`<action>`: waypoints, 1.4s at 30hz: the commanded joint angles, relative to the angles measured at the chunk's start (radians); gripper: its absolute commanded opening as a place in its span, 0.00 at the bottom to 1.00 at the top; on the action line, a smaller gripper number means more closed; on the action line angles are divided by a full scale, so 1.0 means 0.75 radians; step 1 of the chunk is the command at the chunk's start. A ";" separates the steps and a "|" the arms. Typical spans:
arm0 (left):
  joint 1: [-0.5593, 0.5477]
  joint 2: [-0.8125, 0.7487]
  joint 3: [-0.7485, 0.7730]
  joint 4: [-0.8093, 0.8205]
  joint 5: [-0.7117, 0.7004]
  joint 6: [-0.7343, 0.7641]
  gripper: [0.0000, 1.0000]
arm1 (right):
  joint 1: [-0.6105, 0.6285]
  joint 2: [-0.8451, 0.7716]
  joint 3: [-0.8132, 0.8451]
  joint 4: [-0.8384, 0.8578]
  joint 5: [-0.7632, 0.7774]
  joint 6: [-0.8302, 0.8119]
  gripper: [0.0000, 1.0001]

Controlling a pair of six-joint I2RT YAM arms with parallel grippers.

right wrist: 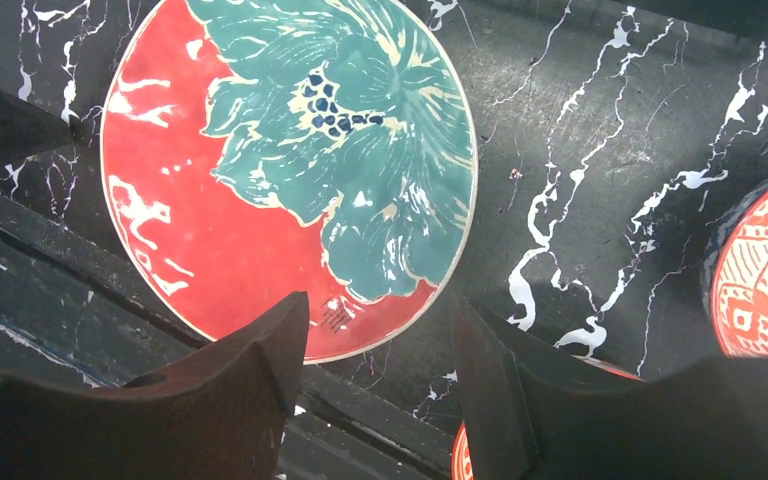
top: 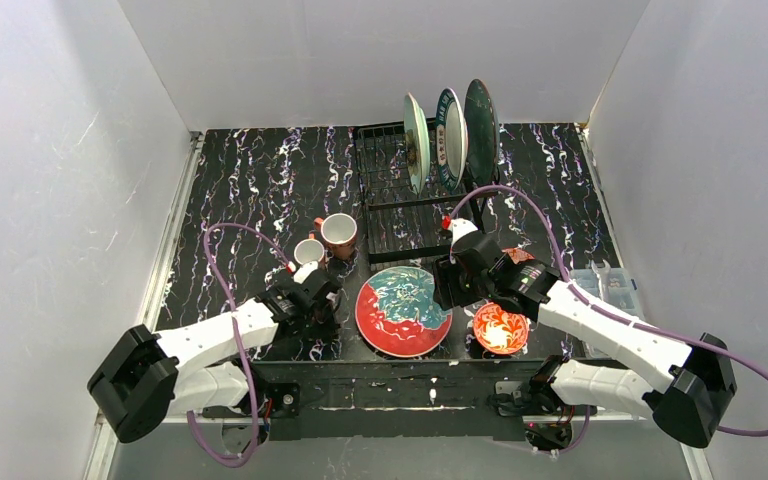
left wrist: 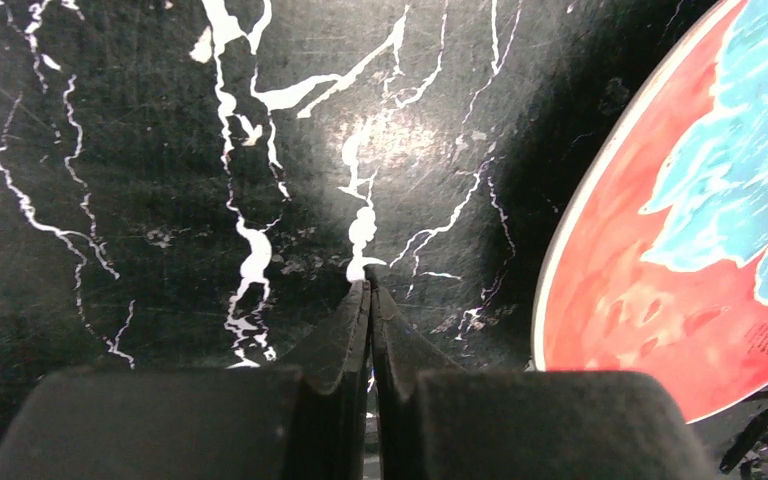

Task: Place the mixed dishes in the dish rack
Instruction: Pick up the plate from the corner of the board.

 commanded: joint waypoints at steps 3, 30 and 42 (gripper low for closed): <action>0.001 -0.070 0.016 -0.117 -0.051 0.035 0.10 | 0.008 0.001 0.003 0.030 -0.007 0.009 0.63; 0.000 0.127 0.197 0.014 0.080 0.092 0.65 | 0.008 -0.055 -0.016 0.011 0.025 0.012 0.64; 0.001 0.175 0.146 0.044 0.067 0.096 0.23 | 0.008 -0.052 -0.049 0.026 0.022 0.017 0.64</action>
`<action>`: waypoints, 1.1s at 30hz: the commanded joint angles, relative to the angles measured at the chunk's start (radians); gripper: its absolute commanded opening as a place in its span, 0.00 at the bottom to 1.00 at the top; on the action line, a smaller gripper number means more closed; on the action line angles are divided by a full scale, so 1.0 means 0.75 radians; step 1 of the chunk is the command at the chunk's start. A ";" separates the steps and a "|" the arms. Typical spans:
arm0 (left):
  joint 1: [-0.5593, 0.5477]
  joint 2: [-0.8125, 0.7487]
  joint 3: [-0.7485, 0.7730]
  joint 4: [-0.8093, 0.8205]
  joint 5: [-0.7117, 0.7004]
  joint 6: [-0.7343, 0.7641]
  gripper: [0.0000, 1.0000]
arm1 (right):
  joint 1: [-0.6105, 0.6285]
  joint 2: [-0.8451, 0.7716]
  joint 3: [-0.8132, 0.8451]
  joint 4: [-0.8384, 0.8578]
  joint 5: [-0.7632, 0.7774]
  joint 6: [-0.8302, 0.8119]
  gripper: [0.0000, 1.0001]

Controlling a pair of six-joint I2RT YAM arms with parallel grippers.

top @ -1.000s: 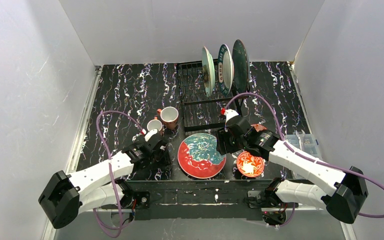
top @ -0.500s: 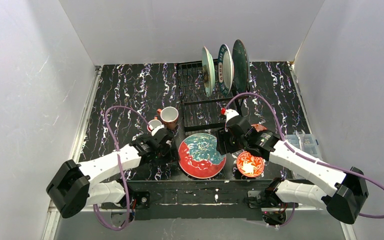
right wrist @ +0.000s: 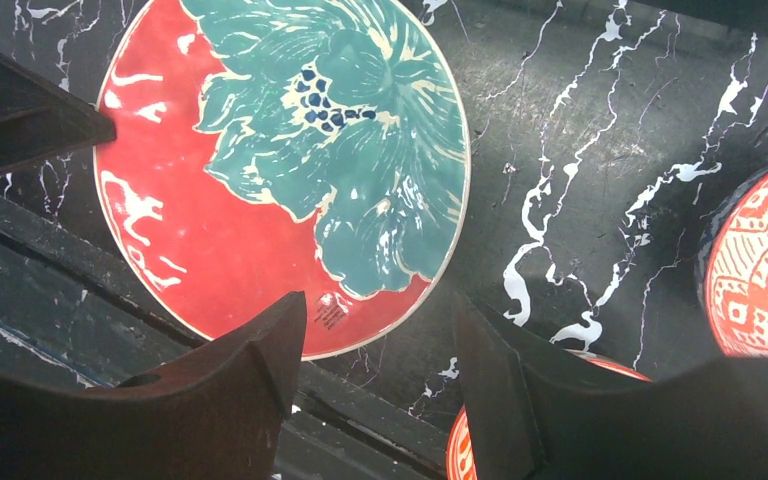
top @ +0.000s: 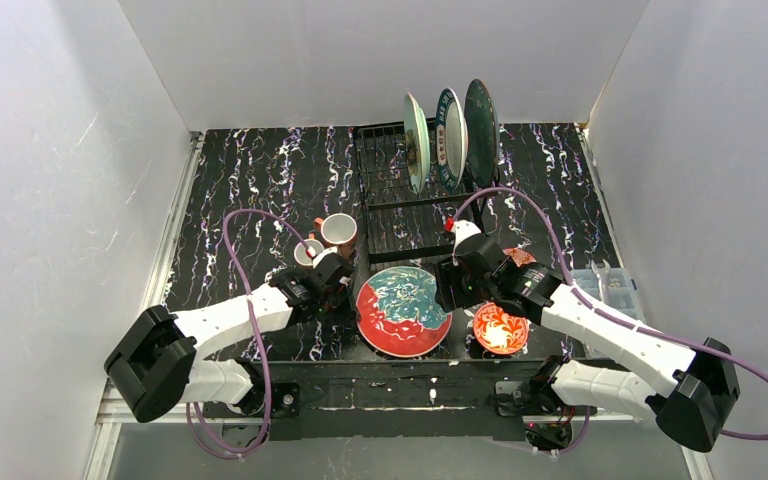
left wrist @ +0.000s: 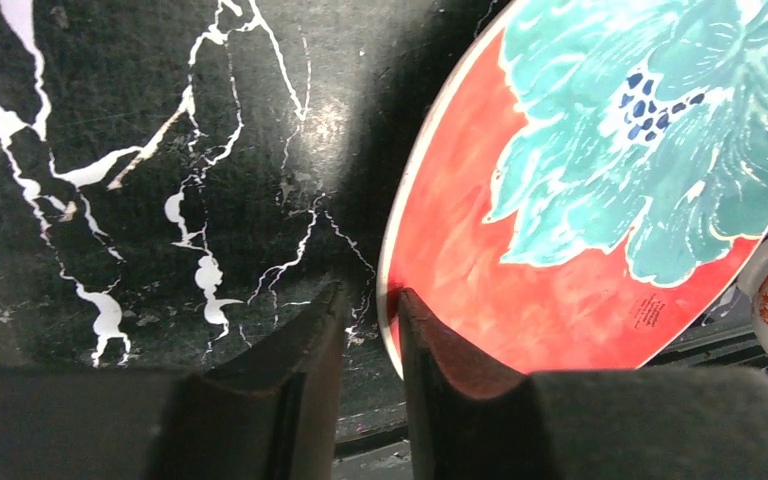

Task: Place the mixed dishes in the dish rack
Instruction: Pick up the plate from the corner of the board.

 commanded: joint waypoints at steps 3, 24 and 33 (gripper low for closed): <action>0.001 0.006 -0.054 -0.032 -0.046 0.008 0.19 | 0.008 -0.005 -0.034 0.039 0.001 0.019 0.64; 0.001 -0.044 -0.246 -0.018 -0.118 -0.042 0.00 | -0.012 0.100 -0.115 0.137 -0.052 0.029 0.64; 0.003 -0.023 -0.282 0.003 -0.117 -0.073 0.00 | -0.050 0.131 -0.148 0.186 -0.104 0.037 0.65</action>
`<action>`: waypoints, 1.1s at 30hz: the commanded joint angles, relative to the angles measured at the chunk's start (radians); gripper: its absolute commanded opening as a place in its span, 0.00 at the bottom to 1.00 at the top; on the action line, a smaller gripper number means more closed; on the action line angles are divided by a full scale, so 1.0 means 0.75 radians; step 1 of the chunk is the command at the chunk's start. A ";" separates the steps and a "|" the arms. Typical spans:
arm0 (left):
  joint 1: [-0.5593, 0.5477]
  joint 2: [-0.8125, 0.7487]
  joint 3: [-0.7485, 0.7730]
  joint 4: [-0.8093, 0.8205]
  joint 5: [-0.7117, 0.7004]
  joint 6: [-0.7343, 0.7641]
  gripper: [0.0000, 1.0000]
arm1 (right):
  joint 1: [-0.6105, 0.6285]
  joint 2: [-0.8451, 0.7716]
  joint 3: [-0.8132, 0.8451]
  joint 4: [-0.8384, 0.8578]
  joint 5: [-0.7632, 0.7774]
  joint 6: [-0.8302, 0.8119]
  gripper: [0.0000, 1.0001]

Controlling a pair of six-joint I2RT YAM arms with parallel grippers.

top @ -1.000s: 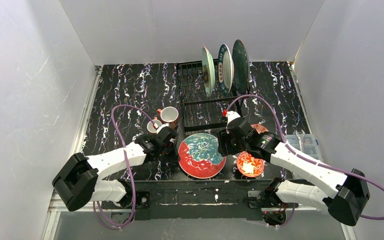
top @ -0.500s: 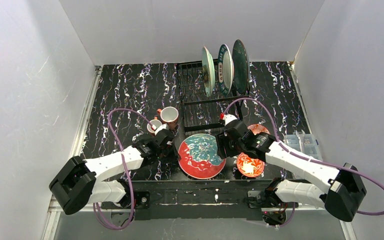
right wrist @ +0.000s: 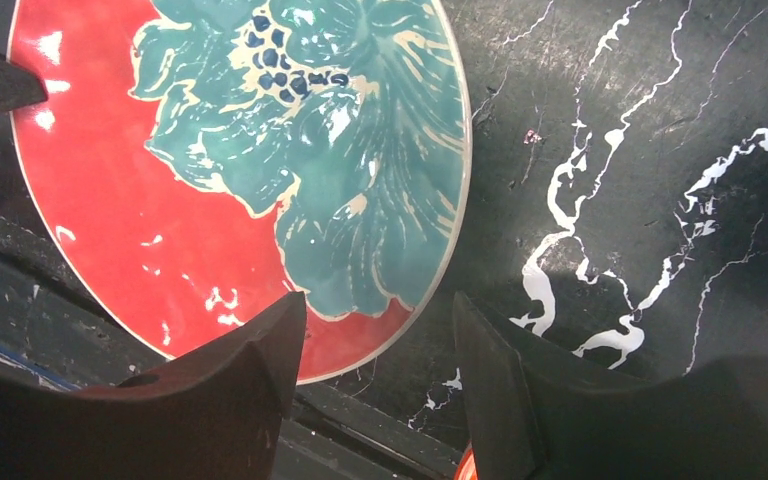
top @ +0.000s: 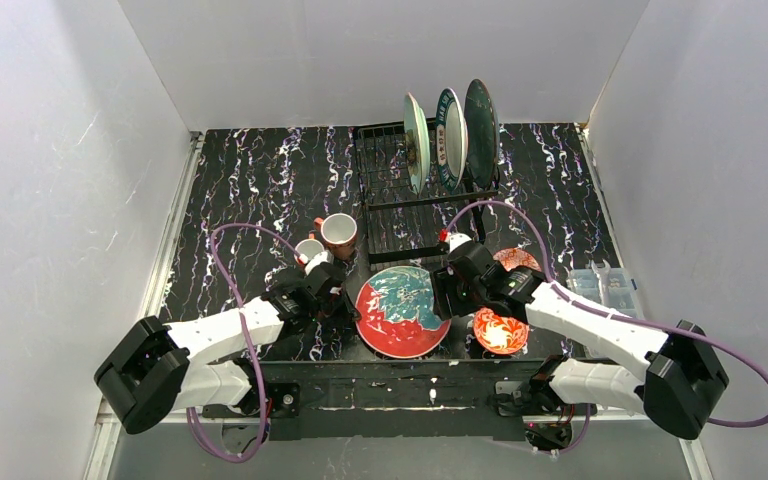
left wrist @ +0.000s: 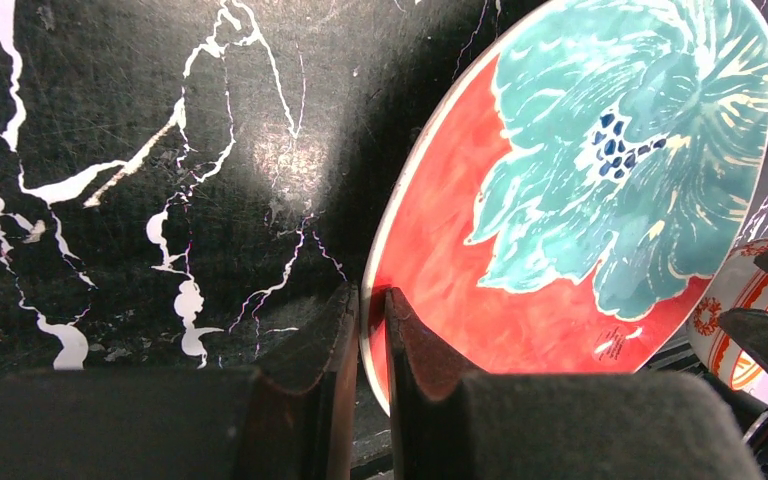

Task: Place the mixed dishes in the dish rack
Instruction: Pick up the plate from the corner of the board.

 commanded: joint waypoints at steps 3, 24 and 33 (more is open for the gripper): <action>0.008 0.078 -0.110 -0.245 -0.108 0.025 0.00 | -0.034 0.024 -0.024 0.066 -0.030 0.017 0.66; 0.063 0.129 -0.202 -0.139 -0.038 0.019 0.00 | -0.201 0.017 -0.163 0.411 -0.481 0.137 0.68; 0.069 0.135 -0.209 -0.118 -0.026 0.024 0.00 | -0.207 0.034 -0.228 0.557 -0.548 0.240 0.60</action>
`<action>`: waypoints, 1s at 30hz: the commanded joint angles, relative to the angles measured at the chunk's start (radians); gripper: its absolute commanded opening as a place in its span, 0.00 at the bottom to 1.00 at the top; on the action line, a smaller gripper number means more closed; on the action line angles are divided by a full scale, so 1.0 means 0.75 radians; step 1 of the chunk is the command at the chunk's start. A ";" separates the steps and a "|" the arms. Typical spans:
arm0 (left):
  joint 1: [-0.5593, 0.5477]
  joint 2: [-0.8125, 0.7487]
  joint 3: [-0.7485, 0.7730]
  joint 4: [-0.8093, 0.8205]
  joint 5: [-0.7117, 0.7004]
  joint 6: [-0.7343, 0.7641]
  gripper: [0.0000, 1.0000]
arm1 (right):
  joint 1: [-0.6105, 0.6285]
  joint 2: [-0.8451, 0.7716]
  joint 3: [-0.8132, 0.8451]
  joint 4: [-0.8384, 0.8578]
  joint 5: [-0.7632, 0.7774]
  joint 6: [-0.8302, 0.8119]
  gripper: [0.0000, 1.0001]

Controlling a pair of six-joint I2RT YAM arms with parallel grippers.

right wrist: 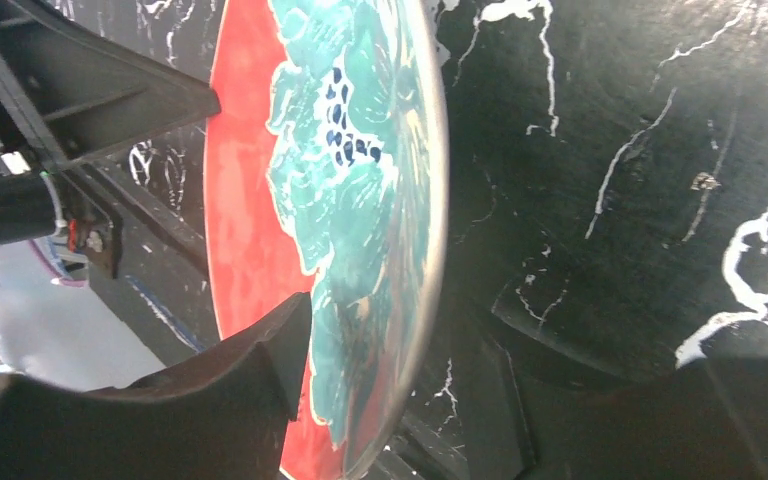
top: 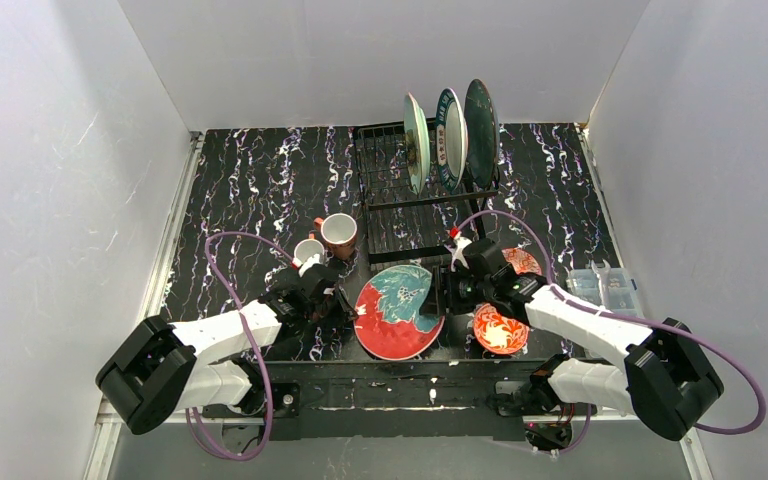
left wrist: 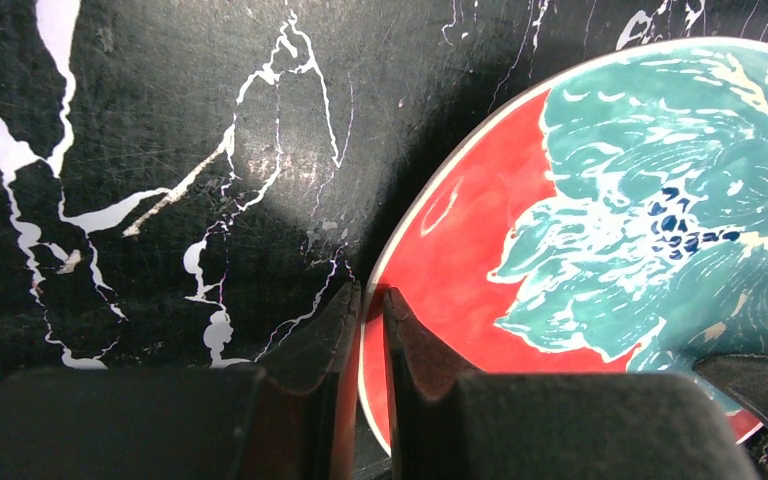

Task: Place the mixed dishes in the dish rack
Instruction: Pick up the plate from the corner of the board.

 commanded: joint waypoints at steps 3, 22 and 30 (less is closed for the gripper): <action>0.001 0.113 -0.112 -0.262 -0.069 0.068 0.00 | -0.007 0.002 -0.043 0.199 -0.096 0.105 0.56; 0.003 0.120 -0.120 -0.234 -0.050 0.075 0.00 | -0.007 0.023 -0.089 0.374 -0.140 0.230 0.01; 0.003 0.096 -0.105 -0.246 -0.041 0.095 0.11 | -0.007 -0.046 -0.051 0.319 -0.099 0.231 0.01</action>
